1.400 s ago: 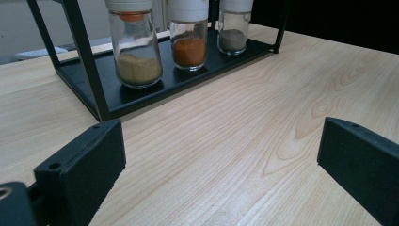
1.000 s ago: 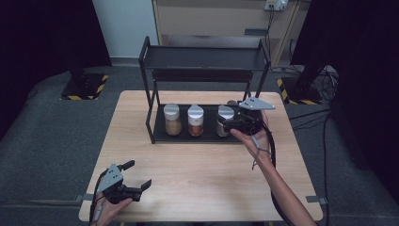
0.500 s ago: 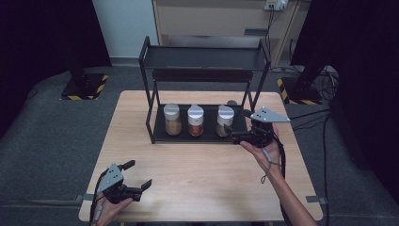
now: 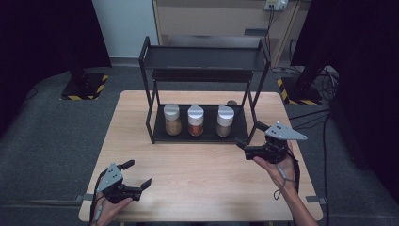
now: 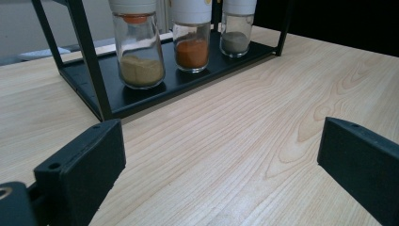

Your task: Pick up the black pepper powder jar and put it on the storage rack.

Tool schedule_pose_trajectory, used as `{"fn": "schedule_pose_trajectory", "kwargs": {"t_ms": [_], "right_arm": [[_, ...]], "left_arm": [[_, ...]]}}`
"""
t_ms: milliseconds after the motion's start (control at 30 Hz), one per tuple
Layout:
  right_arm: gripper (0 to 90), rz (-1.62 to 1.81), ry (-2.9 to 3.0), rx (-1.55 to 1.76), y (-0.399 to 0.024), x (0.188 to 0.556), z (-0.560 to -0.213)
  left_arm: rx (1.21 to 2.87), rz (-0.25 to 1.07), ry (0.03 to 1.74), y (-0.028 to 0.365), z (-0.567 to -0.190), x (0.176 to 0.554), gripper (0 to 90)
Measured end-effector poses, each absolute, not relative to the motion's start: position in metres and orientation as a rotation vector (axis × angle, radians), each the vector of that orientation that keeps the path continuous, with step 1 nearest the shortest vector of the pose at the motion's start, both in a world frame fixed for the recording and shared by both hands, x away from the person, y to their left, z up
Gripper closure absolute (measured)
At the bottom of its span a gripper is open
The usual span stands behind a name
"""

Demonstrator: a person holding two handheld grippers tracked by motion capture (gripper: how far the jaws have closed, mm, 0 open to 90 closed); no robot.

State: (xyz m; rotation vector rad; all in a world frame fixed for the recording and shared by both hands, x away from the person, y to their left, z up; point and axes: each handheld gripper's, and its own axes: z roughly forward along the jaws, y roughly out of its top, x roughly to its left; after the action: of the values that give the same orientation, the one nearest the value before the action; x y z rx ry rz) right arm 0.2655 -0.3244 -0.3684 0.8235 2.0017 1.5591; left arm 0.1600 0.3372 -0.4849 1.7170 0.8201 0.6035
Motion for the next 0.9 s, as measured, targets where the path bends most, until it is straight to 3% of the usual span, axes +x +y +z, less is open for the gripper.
{"fn": "schedule_pose_trajectory", "kwargs": {"t_ms": [900], "right_arm": [[5.0, 1.583, 2.012, 0.805, -0.366, 0.216, -0.395]], "left_arm": [[1.699, 0.602, 0.812, 0.34, -0.486, 0.158, 0.4]]}}
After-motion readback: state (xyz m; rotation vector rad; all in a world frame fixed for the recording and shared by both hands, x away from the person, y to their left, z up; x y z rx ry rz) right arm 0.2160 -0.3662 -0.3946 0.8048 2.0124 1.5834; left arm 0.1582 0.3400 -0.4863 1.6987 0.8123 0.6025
